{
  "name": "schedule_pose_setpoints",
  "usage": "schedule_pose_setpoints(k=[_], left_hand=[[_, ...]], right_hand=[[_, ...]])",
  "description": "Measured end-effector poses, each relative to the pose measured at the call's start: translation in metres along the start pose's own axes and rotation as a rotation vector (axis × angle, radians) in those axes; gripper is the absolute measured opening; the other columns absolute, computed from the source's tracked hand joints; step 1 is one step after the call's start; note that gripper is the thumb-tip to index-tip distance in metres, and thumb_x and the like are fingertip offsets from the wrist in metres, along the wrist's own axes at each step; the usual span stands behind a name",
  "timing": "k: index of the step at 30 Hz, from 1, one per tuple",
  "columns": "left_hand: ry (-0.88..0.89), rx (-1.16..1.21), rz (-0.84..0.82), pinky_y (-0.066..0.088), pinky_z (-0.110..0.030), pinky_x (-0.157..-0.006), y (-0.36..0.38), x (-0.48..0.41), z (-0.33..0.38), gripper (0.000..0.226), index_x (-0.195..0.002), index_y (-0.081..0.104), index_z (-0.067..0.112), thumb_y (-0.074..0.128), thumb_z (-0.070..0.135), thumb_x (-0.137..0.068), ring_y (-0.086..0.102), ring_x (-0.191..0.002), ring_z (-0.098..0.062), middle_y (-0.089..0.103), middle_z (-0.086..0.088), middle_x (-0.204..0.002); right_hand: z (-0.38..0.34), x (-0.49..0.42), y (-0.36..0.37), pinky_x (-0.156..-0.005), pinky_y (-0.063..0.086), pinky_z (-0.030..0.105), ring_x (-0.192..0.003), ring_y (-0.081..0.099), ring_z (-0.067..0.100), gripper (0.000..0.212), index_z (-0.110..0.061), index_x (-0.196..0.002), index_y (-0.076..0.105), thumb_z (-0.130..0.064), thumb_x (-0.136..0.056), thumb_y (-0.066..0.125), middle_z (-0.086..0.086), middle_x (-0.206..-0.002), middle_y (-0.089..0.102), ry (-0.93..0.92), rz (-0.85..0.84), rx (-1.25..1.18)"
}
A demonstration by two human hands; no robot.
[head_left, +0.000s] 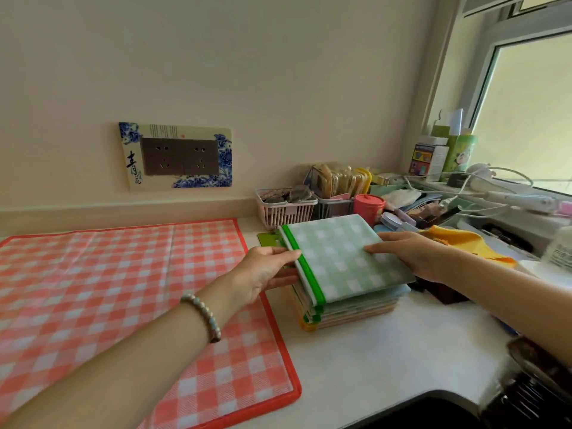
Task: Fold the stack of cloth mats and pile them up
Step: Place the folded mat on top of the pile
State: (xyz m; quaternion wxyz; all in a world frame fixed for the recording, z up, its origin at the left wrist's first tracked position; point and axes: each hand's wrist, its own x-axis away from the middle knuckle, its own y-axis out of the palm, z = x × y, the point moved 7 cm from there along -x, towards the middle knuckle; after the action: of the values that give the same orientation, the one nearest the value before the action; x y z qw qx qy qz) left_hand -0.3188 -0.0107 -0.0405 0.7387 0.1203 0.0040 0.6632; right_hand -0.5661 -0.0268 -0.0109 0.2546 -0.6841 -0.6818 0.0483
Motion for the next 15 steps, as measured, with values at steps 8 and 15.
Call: schedule_pose_setpoints(k=[8, 15], left_hand=[[-0.002, -0.029, -0.009, 0.053, -0.02, -0.051, -0.004, -0.004, -0.01, 0.02, -0.097, 0.062, 0.004, 0.072, 0.011, -0.081, 0.07, -0.063, -0.012, 0.073, -0.007, -0.081], [0.023, -0.074, -0.015, 0.053, -0.02, -0.053, -0.006, -0.005, -0.013, 0.022, -0.098, 0.062, 0.004, 0.073, 0.013, -0.08, 0.071, -0.067, -0.012, 0.073, -0.008, -0.087]], right_hand=[[0.008, -0.009, -0.002, -0.102, 0.044, 0.044, -0.113, 0.054, 0.027, 0.055, -0.027, -0.129, 0.055, -0.028, -0.078, 0.074, 0.007, -0.126, 0.056, 0.014, 0.03, 0.053], [0.011, -0.015, -0.002, -0.102, 0.043, 0.04, -0.112, 0.052, 0.025, 0.056, -0.026, -0.13, 0.054, -0.029, -0.078, 0.073, 0.004, -0.124, 0.054, -0.009, 0.03, 0.102]])
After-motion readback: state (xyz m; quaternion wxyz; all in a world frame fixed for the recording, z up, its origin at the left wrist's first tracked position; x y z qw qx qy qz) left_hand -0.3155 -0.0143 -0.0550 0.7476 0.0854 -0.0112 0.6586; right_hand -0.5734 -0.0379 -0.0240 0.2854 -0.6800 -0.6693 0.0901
